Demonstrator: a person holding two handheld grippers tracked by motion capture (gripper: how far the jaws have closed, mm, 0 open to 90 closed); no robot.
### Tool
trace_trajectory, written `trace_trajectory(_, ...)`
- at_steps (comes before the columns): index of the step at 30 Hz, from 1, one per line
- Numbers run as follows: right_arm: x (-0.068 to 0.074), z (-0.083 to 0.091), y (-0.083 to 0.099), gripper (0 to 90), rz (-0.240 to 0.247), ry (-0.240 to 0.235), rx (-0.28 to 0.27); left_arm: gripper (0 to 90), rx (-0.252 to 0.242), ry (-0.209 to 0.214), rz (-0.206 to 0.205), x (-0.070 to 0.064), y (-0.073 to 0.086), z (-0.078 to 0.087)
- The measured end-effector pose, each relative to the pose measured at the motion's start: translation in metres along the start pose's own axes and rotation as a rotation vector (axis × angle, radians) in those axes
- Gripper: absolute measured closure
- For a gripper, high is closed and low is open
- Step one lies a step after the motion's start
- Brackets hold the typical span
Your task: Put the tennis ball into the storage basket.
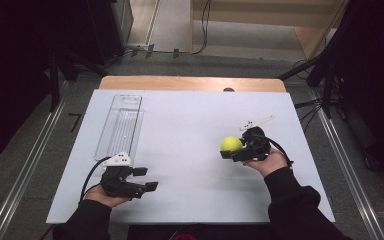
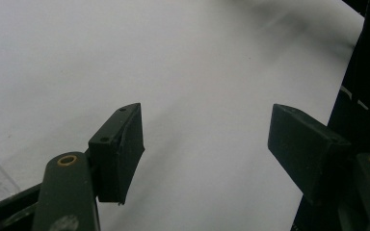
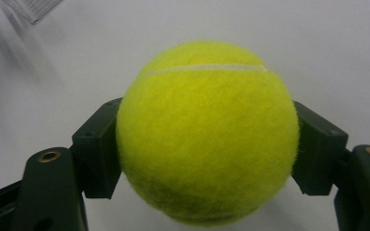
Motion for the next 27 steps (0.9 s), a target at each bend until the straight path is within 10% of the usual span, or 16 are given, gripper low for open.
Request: trace_trajectory(27,0.023,-0.026,-0.017,24.0,0.047,-0.068,0.039,29.1,-0.001,-0.007,0.004,-0.001,0.0,0.0)
Point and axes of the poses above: each handheld gripper's, and its own axes: z roughly backward along the jaws, y roughly out of its underside, x roughly to its left, the point moved 6 cm from there along -z, roughly forward along the jaws, and after that the axes turned 14 degrees about -y, right-handed, at the moved point
